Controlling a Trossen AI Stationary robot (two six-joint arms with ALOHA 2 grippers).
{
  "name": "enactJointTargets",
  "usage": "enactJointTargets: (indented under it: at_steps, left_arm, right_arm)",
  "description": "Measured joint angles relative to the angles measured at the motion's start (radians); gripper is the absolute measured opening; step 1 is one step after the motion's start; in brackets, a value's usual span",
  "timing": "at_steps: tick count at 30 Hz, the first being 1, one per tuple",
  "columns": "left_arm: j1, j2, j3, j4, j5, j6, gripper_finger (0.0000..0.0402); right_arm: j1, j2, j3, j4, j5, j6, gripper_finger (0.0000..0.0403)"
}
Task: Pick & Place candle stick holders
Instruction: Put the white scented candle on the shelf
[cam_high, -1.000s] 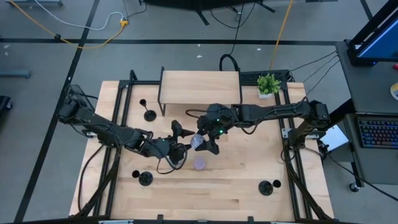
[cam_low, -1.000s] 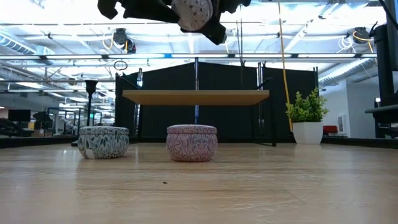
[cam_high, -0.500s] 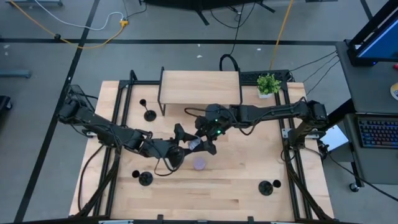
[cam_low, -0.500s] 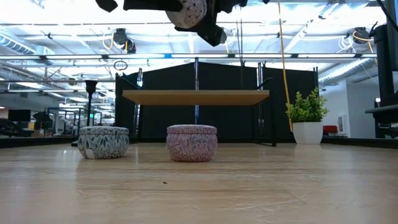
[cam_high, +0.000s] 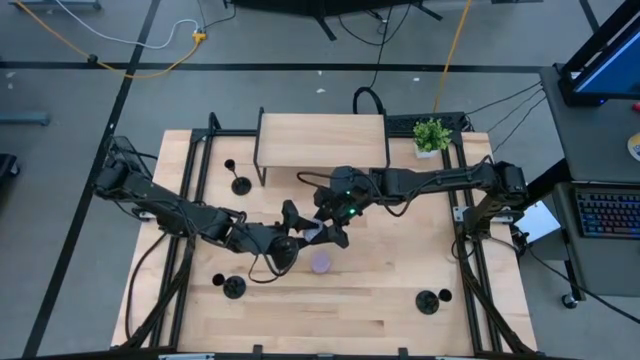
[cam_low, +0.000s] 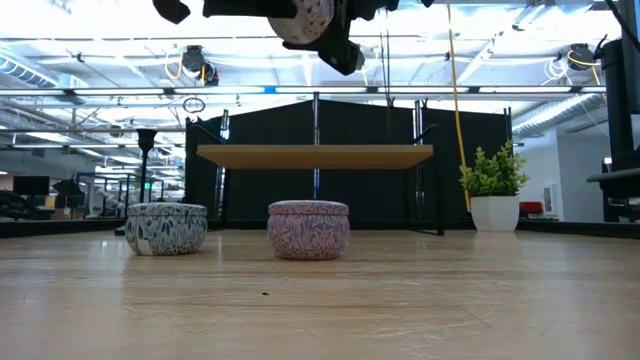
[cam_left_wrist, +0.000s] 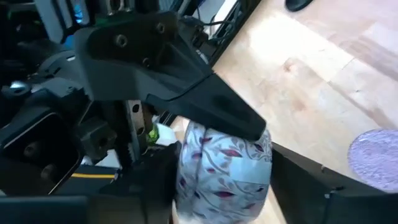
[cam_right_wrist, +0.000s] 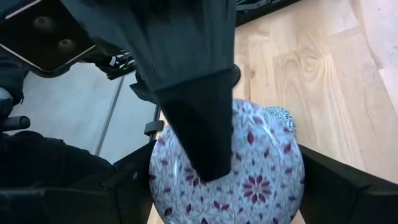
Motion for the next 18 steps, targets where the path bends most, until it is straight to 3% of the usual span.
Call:
enactJointTargets:
  at_steps: [5, 18]
  left_arm:
    - [0.0, 0.0, 0.0, 0.0, 0.005, 0.004, 0.0186]
    - [0.0, 0.0, 0.0, -0.012, -0.044, -0.044, 0.0183]
  right_arm:
    - [0.0, 0.0, 0.0, 0.001, -0.013, 0.015, 0.0295]
    - [0.0, 0.0, 0.0, 0.003, -0.002, 0.022, 0.0322]
